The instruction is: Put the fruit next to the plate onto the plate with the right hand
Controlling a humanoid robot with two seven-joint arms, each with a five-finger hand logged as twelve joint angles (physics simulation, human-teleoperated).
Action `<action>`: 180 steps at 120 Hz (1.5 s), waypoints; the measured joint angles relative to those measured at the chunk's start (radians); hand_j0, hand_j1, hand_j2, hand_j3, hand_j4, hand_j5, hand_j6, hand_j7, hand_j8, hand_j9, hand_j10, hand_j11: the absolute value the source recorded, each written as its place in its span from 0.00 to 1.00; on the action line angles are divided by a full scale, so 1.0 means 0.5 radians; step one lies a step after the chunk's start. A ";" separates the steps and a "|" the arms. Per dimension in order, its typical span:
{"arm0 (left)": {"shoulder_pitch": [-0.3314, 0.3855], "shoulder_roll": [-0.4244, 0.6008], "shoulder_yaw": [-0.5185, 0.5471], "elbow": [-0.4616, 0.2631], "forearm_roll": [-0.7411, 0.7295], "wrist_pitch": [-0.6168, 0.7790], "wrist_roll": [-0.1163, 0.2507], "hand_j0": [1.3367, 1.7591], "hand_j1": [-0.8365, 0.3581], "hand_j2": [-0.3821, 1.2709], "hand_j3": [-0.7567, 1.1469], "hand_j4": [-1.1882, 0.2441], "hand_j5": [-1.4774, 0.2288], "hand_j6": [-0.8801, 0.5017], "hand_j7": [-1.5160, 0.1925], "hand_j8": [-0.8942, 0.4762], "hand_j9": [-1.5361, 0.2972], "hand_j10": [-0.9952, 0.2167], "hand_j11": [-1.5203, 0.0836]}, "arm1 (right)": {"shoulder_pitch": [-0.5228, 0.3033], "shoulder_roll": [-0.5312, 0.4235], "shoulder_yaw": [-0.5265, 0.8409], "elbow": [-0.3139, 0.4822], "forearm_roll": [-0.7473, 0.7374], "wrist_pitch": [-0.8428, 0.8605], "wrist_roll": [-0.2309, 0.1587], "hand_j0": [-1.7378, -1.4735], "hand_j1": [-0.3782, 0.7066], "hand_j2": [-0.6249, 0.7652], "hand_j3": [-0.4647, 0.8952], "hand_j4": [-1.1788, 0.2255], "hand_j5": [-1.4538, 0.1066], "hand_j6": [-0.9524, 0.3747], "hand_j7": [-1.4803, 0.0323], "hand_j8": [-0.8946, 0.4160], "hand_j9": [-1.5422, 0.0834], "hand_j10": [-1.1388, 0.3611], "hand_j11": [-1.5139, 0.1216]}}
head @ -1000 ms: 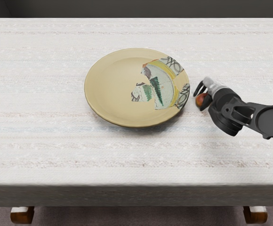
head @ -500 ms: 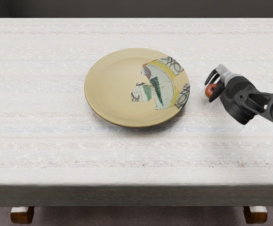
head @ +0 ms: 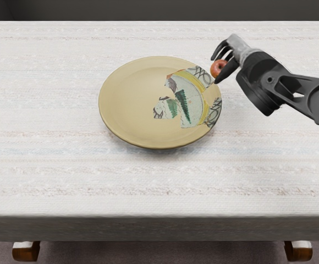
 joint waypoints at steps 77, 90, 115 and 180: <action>0.000 0.000 0.000 0.000 0.000 0.000 0.000 0.76 0.99 0.23 0.40 0.83 0.87 0.64 0.89 0.65 0.84 0.82 0.95 | -0.204 0.417 -0.007 0.008 -0.035 -0.043 -0.002 0.31 0.52 0.63 0.34 0.29 0.17 0.34 0.27 0.37 0.23 0.30 0.20; 0.000 0.000 0.001 0.000 0.000 0.000 0.000 0.76 0.99 0.23 0.40 0.83 0.87 0.64 0.89 0.65 0.84 0.82 0.95 | -0.219 0.419 0.006 0.008 -0.053 -0.068 -0.004 0.31 0.32 0.56 0.34 0.51 0.48 0.49 0.55 0.49 0.52 0.48 0.49; 0.000 0.000 0.000 0.000 0.000 0.000 0.000 0.76 0.99 0.23 0.40 0.83 0.87 0.64 0.89 0.65 0.84 0.82 0.95 | -0.134 0.294 0.143 0.165 0.129 -0.068 -0.005 0.30 0.13 0.49 0.34 0.72 0.77 0.63 0.82 0.61 0.79 0.66 0.77; 0.002 0.000 0.002 -0.005 0.000 -0.002 0.000 0.76 0.99 0.23 0.40 0.83 0.87 0.64 0.89 0.65 0.84 0.82 0.95 | -0.698 -1.135 1.113 0.460 1.582 1.963 -0.005 0.30 0.03 0.45 0.34 0.83 0.92 0.71 0.97 0.68 0.94 0.75 0.91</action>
